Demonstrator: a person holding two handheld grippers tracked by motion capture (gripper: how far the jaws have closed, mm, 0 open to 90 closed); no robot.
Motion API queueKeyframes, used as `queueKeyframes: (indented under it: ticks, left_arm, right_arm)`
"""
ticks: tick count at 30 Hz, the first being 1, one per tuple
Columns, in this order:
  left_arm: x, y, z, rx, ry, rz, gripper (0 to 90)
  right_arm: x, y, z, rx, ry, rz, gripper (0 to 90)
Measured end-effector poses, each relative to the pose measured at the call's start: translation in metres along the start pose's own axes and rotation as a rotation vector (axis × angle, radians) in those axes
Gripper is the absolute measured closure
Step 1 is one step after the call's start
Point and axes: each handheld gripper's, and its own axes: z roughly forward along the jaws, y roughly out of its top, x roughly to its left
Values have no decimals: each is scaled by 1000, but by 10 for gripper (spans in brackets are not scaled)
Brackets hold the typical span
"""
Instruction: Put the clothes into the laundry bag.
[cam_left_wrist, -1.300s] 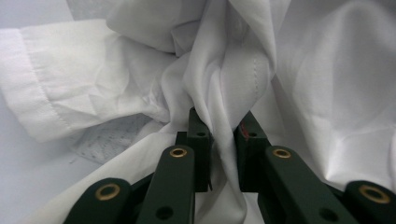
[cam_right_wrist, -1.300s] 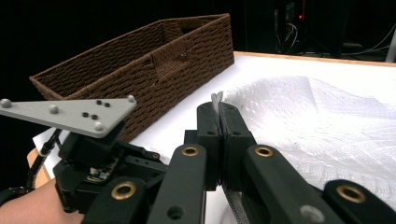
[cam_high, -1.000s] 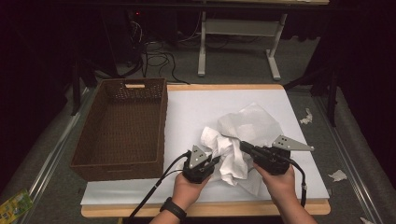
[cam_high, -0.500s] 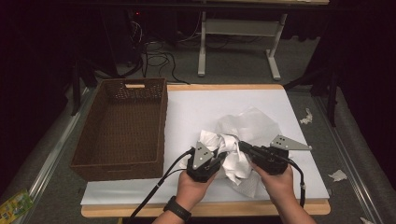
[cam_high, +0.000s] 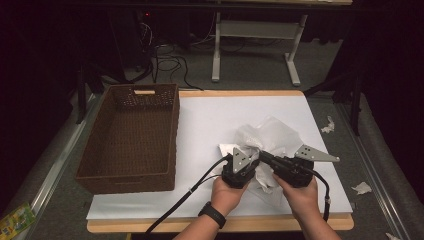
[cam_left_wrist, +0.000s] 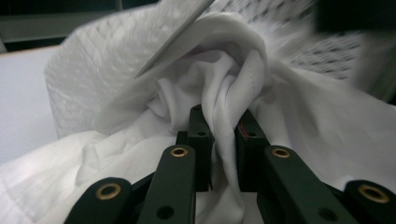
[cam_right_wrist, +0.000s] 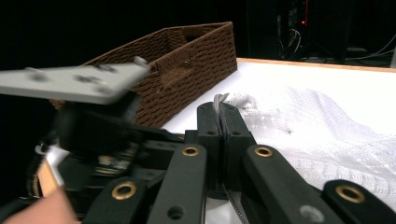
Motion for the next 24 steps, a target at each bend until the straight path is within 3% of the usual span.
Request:
queueKeyframes:
  ticks: [8, 11, 16, 17, 19, 24]
  left_arm:
    - [10, -12, 26, 41, 55, -37, 797]
    - [11, -16, 32, 61, 73, -17, 796]
    - [12, -17, 32, 64, 69, -30, 777]
    - [12, -16, 29, 55, 51, -36, 750]
    - [13, -14, 19, 12, 2, -50, 606]
    - [16, -12, -11, -75, -37, -19, 411]
  right_arm:
    - [2, 2, -6, -24, 29, 1, 896]
    - [2, 2, -7, -24, 28, 4, 896]
    - [2, 1, -7, -24, 25, -5, 896]
    - [2, 1, -7, -21, 18, -8, 896]
    - [1, 1, -7, -18, 13, -8, 896]
    - [-2, 1, -6, -18, 6, 1, 895]
